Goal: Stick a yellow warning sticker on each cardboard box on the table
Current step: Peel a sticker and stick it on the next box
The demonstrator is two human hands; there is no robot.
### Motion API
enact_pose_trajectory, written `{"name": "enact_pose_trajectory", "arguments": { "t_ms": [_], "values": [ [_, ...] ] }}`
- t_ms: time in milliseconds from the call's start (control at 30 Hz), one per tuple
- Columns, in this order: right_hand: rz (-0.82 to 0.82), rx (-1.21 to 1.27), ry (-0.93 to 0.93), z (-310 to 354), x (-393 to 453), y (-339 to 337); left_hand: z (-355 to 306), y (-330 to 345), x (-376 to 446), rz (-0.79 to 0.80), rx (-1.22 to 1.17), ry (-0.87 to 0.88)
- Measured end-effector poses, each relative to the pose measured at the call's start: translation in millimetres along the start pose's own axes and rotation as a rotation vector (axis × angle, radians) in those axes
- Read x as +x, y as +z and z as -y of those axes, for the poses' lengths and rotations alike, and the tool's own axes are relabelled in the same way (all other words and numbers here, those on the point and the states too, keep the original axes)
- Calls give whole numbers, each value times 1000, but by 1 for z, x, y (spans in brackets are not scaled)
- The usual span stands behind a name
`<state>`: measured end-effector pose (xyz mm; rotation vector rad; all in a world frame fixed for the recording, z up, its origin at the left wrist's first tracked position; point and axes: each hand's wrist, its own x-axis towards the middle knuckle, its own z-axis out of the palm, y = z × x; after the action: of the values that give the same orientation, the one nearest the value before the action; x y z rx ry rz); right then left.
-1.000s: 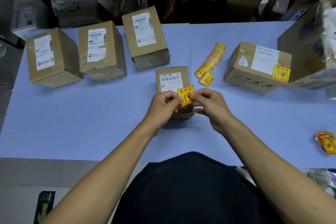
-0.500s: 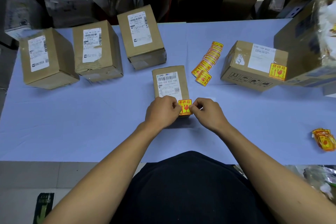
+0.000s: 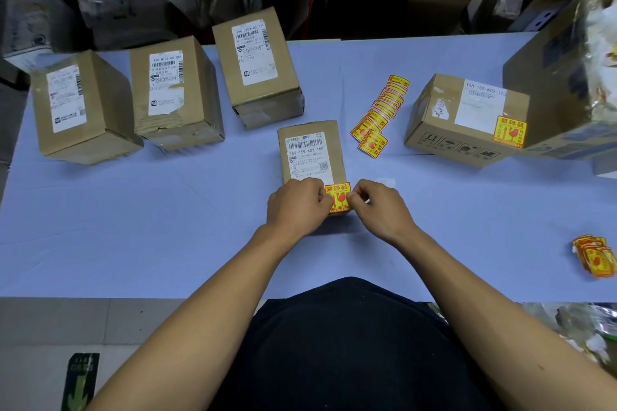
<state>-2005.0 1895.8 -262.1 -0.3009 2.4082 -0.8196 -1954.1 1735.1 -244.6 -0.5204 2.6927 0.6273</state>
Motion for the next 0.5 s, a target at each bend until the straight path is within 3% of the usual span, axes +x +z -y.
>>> {"name": "enact_pose_trajectory", "arguments": {
  "t_ms": [167, 267, 400, 500],
  "values": [
    [16, -19, 66, -4, 5, 0, 3, -1, 2, -34, 116, -28],
    [8, 21, 119, -4, 10, 1, 19, -3, -1, -150, 97, -36],
    [42, 111, 131, 10, 20, 14, 37, 1, -5, -192, -93, -91],
    [36, 116, 19, 10, 15, 27, 39, 6, -6, -171, -330, -132]
  ]
}}
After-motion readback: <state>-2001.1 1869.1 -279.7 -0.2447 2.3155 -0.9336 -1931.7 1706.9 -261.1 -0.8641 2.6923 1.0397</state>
